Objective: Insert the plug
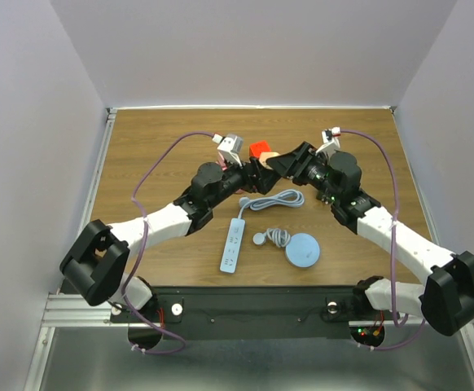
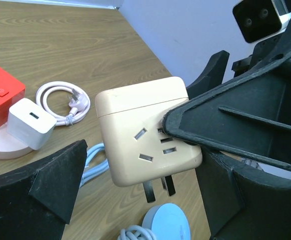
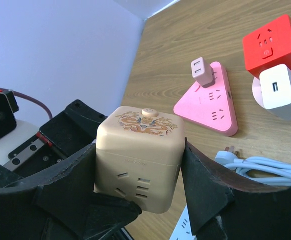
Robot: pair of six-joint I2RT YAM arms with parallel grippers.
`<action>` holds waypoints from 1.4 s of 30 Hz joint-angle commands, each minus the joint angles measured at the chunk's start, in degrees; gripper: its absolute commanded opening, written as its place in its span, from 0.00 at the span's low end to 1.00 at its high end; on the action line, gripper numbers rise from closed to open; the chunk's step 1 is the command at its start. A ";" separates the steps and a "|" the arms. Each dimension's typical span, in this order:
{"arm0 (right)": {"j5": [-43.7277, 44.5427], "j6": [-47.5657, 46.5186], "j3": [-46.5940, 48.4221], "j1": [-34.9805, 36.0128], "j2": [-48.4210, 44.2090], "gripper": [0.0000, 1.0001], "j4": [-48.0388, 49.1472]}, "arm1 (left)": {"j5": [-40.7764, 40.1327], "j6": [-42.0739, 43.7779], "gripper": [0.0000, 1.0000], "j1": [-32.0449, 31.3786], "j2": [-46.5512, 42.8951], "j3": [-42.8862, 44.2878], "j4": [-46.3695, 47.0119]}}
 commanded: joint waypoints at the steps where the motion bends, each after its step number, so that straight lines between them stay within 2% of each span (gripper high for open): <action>1: -0.42 -0.38 0.03 1.11 -2.39 0.00 3.07 | -1.35 -0.67 0.90 -0.50 0.57 3.27 6.32; 3: -0.51 -0.73 -0.06 1.02 -2.66 0.00 2.54 | -1.17 -0.58 0.81 -0.59 1.36 3.27 6.67; 4: -0.60 -0.73 -0.14 1.02 -2.66 0.00 2.28 | -1.26 -0.67 0.69 -0.68 1.54 3.35 7.37; 6: -1.21 -0.91 -0.58 1.11 -2.57 0.00 2.02 | -1.09 -0.67 0.52 -0.77 1.98 3.00 8.60; 7: -1.39 -1.00 -0.58 1.02 -2.49 0.01 1.67 | -0.56 -0.24 0.24 -0.85 2.33 2.83 10.00; 8: -1.39 -1.43 -0.50 1.11 -2.48 0.02 0.45 | -0.38 0.12 0.06 -0.94 2.33 2.74 10.53; 9: -1.13 -1.79 -0.24 1.02 -2.66 0.11 -0.18 | 0.05 0.90 0.00 -0.94 2.33 2.65 10.89; 12: 1.14 -3.54 0.47 1.11 -4.32 0.26 -3.42 | 1.73 6.07 0.00 -1.03 1.63 0.91 11.15; 13: 1.85 -4.33 2.04 1.02 -4.68 0.44 -4.83 | 2.51 7.57 0.00 -1.03 1.19 -0.24 12.89; 15: 3.26 -6.17 4.15 1.02 -5.03 0.58 -9.73 | 3.39 12.13 0.00 -1.03 -0.39 -3.13 15.80; 16: 4.31 -8.18 6.77 0.93 -5.03 0.70 -11.42 | 4.79 13.73 0.00 -1.03 -1.44 -5.93 18.60; 19: 5.29 -11.71 11.70 0.76 -4.16 0.86 -17.14 | 6.99 17.43 0.00 -1.03 -3.11 -9.30 21.69; 22: 4.06 -13.48 15.74 0.23 -3.02 0.98 -22.58 | 9.45 19.53 0.00 -1.03 -3.91 -10.00 22.22; 27: 0.20 -15.23 21.38 -1.70 -1.26 1.00 -29.52 | 13.94 22.79 0.00 -1.03 -6.28 -11.67 23.72; 31: -9.81 -17.43 25.34 -3.81 0.76 1.00 -37.09 | 17.81 26.13 0.00 -1.03 -8.83 -12.47 21.79; 36: -21.84 -17.17 26.84 -3.99 2.17 1.00 -39.29 | 19.30 27.97 0.00 -1.12 -11.82 -13.26 19.60; 42: -30.03 -16.73 27.89 -4.08 2.70 0.99 -39.21 | 18.34 29.12 0.00 -1.12 -13.84 -13.25 15.99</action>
